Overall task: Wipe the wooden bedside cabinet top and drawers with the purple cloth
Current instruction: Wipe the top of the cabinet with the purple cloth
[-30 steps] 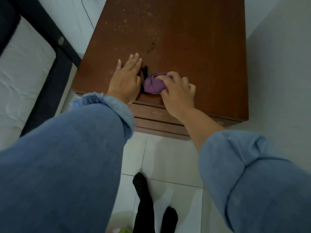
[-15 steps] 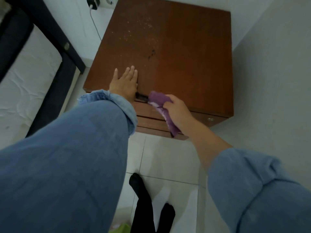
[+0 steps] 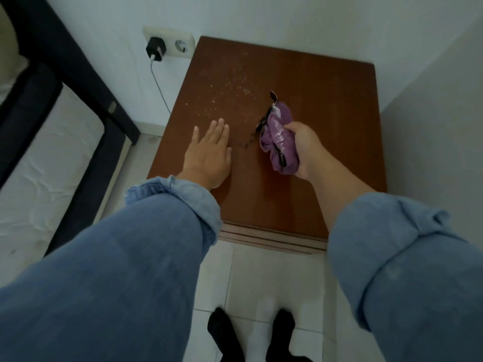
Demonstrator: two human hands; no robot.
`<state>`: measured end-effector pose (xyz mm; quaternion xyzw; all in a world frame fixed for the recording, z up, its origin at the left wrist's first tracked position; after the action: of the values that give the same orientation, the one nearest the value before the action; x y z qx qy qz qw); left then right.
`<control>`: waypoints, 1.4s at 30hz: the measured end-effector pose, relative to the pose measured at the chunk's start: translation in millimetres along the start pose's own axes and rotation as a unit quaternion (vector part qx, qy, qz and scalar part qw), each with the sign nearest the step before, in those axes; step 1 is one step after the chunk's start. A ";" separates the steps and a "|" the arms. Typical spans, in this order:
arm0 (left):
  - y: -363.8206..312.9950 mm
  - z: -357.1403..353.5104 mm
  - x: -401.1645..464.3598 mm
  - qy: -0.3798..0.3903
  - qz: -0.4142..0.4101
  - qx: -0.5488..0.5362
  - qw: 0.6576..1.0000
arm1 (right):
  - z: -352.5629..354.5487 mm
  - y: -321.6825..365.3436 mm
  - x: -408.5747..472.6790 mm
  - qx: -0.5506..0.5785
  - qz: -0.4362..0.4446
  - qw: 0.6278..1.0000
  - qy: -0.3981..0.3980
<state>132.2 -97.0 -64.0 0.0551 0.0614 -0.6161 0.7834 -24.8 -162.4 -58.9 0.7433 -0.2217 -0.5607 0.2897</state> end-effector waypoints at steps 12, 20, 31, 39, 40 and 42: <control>29.1 -2.3 99.9 -0.043 0.024 -0.056 0.997 | -47.7 164.2 150.6 -0.274 0.285 0.917 -0.043; 42.0 -7.1 108.1 -0.080 0.044 -0.111 0.990 | -82.5 209.2 227.1 -0.589 0.382 0.703 -0.111; 44.1 -6.8 110.3 -0.079 0.049 -0.122 0.988 | -105.4 190.6 236.9 -0.637 0.466 0.613 -0.049; 45.5 -9.2 111.0 -0.094 0.046 -0.114 0.988 | -95.7 112.3 159.4 -0.633 0.471 0.614 -0.014; 45.5 -9.6 111.1 -0.096 0.045 -0.111 0.988 | -92.4 100.3 146.6 -0.628 0.470 0.620 -0.015; 46.2 -10.7 112.6 -0.100 0.040 -0.112 0.988 | -87.5 73.4 120.2 -0.615 0.472 0.632 -0.017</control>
<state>203.0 -192.4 -92.5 -0.0921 0.0494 -0.5756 0.8110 91.8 -279.0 -76.0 0.1774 -0.1513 -0.3664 0.9008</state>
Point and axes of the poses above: each hand's wrist, its own x-axis towards the middle knuckle, its own z-axis out of the back of the hand, y = z × x, the point moved 8 cm from there along x, towards the middle knuckle, and after that the axes turned 4 degrees about x, right-handed, at the moved point
